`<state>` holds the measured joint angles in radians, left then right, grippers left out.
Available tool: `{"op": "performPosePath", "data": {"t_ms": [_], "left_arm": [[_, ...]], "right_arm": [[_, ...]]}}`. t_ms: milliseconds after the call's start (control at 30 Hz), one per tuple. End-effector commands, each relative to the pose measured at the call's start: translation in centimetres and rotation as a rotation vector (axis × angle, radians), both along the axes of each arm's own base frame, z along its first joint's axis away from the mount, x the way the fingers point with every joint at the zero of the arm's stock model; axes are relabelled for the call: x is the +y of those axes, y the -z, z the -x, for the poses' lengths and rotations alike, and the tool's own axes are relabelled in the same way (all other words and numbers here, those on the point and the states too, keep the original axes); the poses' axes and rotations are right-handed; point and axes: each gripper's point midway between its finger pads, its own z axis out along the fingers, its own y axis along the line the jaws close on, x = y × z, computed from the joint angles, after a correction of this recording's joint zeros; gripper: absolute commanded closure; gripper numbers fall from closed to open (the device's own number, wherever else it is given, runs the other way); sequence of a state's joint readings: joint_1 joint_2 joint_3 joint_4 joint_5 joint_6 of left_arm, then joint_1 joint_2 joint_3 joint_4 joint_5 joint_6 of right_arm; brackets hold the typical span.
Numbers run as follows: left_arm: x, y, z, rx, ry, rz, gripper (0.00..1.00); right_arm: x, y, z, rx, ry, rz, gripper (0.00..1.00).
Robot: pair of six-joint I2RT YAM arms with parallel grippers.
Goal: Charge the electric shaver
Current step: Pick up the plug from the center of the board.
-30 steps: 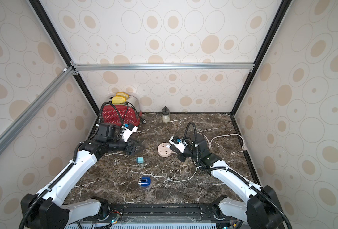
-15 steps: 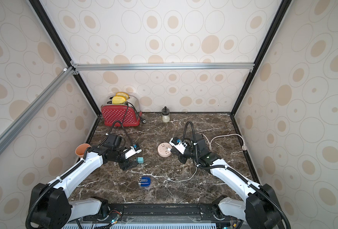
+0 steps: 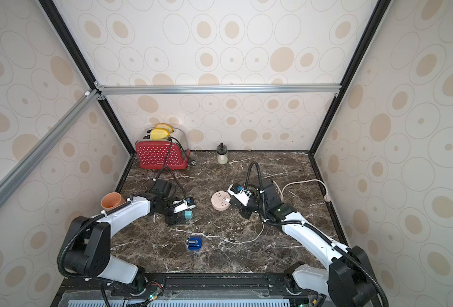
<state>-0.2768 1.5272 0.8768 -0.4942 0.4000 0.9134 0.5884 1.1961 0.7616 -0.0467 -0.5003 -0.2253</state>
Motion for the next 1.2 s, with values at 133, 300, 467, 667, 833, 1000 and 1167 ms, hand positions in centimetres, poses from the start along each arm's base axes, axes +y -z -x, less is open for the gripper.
{"op": "performPosePath", "data": {"t_ms": [133, 300, 467, 667, 833, 1000, 1167], "left_arm": [[-1.4, -0.3, -1.8, -0.023, 0.067, 0.032, 0.30], [-1.0, 0.3, -1.0, 0.020, 0.103, 0.001, 0.34], [-0.7, 0.9, -0.6, 0.060, 0.129, -0.030, 0.46], [-0.6, 1.2, -0.4, 0.069, 0.148, -0.040, 0.59], [-0.9, 0.9, -0.7, 0.041, 0.148, -0.026, 0.77], [-3.2, -1.7, -1.8, -0.056, 0.158, 0.121, 1.00], [-5.2, -5.5, -2.4, -0.174, 0.150, 0.286, 1.00]], "right_arm": [[-0.2, 0.5, -0.5, 0.021, -0.010, 0.006, 1.00], [-1.3, 0.7, -1.4, 0.044, 0.018, -0.011, 1.00], [-1.3, 0.8, -1.7, 0.043, 0.018, -0.011, 1.00], [-1.2, 0.7, -1.7, 0.046, 0.009, -0.011, 1.00], [-0.8, 0.9, -1.0, 0.099, -0.030, -0.010, 1.00], [-0.6, 1.2, -0.5, 0.159, -0.052, 0.002, 1.00], [-0.5, 0.5, -0.3, 0.205, -0.052, 0.007, 1.00]]}}
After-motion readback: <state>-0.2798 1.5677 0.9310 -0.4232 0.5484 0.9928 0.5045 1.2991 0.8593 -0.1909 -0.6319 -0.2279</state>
